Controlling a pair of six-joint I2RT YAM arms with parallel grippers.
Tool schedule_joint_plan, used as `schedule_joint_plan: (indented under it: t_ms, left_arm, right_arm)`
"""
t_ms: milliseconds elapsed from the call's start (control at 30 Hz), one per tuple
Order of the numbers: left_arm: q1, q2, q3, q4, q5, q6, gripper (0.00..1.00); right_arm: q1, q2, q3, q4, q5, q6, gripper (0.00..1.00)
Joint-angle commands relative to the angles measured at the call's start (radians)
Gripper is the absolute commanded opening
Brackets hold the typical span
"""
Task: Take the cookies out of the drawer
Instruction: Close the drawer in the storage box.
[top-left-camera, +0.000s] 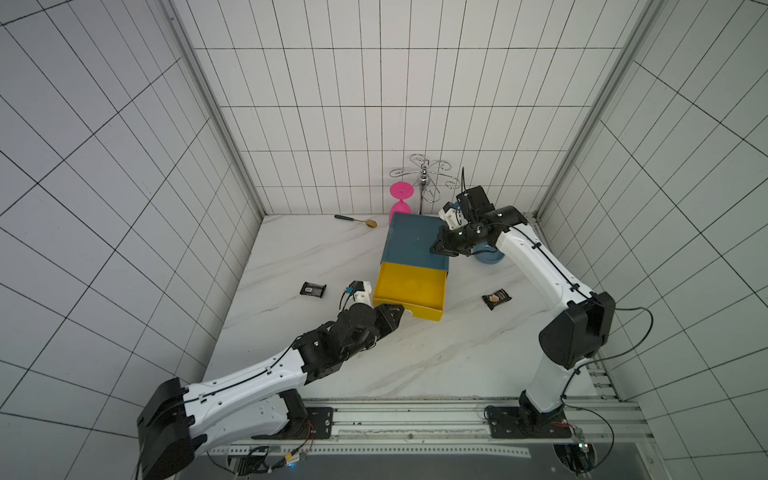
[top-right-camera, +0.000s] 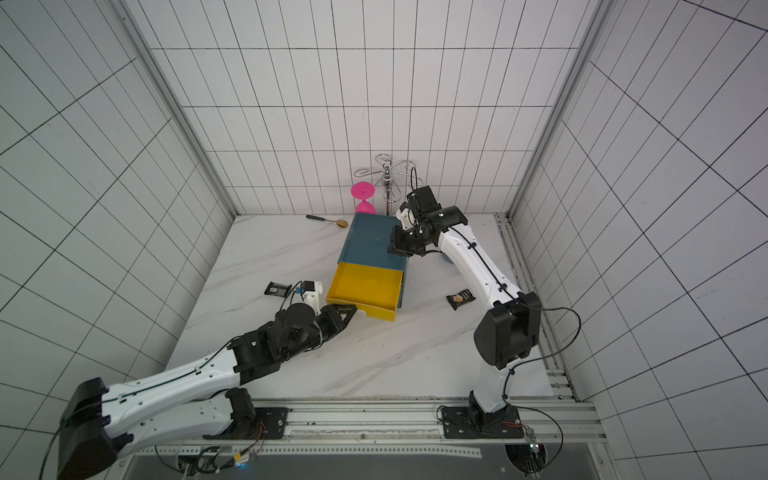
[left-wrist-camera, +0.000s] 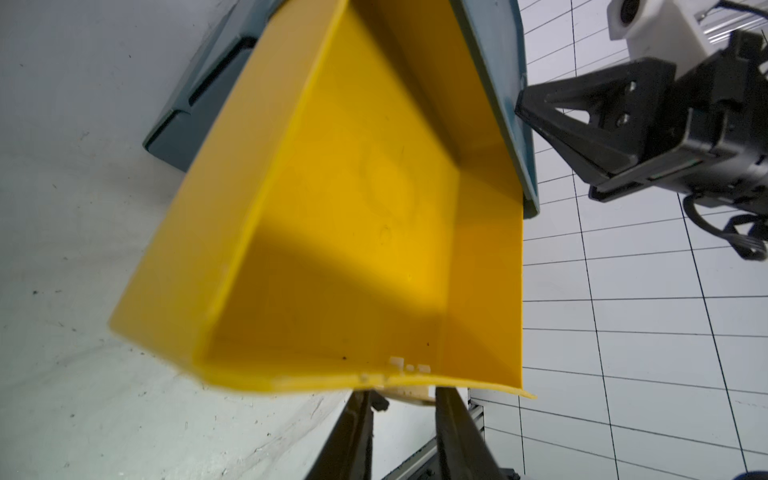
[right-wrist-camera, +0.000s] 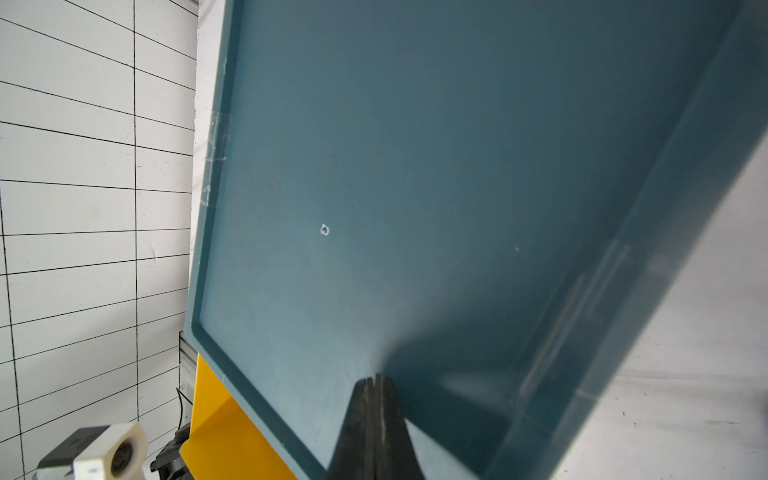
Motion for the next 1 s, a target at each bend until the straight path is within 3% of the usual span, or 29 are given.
schedule_joint_plan:
  t_ms: [0, 300, 567, 867, 967]
  left_arm:
    - [0.042, 0.065, 0.06, 0.063, -0.009, 0.057, 0.29]
    - [0.14, 0.269, 0.173, 0.132, 0.027, 0.088, 0.26]
    - [0.196, 0.385, 0.203, 0.237, -0.014, 0.066, 0.21]
    - [0.191, 0.398, 0.168, 0.287, 0.006, 0.025, 0.21]
    - [0.166, 0.334, 0.098, 0.282, 0.016, 0.01, 0.32]
  right_arm:
    - [0.012, 0.021, -0.021, -0.075, 0.056, -0.028, 0.0]
    - [0.011, 0.052, -0.015, -0.105, 0.057, -0.036, 0.0]
    - [0.01, 0.063, -0.018, -0.123, 0.057, -0.042, 0.0]
    - [0.011, 0.071, -0.018, -0.128, 0.046, -0.038, 0.0]
    - [0.01, 0.068, -0.02, -0.129, 0.049, -0.039, 0.0]
